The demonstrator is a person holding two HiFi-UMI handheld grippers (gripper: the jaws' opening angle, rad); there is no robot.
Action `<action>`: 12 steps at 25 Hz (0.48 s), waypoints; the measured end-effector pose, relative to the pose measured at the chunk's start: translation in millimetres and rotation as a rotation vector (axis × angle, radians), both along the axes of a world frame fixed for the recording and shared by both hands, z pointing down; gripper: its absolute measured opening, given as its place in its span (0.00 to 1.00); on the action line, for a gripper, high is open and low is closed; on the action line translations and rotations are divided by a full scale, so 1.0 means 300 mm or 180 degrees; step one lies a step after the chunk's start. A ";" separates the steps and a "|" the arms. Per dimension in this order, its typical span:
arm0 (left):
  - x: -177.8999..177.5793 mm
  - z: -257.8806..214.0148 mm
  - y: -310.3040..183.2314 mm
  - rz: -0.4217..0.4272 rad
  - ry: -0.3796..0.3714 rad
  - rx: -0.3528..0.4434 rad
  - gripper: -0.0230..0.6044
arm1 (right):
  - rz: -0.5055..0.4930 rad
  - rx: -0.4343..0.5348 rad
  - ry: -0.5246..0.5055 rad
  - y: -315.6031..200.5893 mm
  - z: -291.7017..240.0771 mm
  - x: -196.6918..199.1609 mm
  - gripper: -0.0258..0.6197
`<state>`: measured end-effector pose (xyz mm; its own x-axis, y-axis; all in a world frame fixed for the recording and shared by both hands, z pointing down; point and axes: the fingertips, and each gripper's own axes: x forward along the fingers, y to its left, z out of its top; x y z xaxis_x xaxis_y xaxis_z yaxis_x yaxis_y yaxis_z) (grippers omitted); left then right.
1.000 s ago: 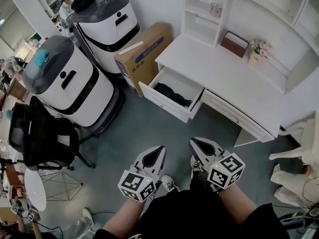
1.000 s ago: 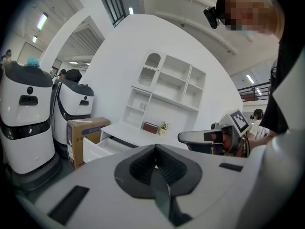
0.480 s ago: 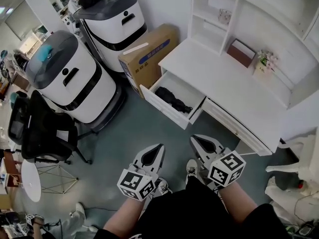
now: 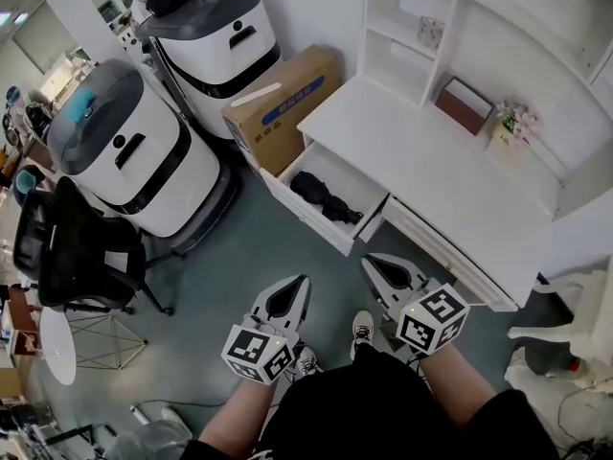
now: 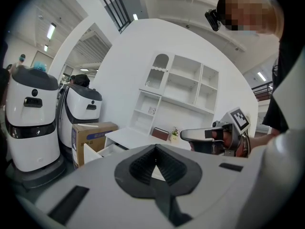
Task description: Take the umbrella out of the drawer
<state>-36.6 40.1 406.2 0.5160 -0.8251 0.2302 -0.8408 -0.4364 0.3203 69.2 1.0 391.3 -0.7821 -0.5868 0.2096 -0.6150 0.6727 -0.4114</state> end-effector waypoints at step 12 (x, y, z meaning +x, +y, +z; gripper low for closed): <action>0.082 0.023 -0.091 -0.0239 -0.0076 0.0003 0.04 | -0.0271 -0.0051 0.0000 -0.123 0.049 0.067 0.04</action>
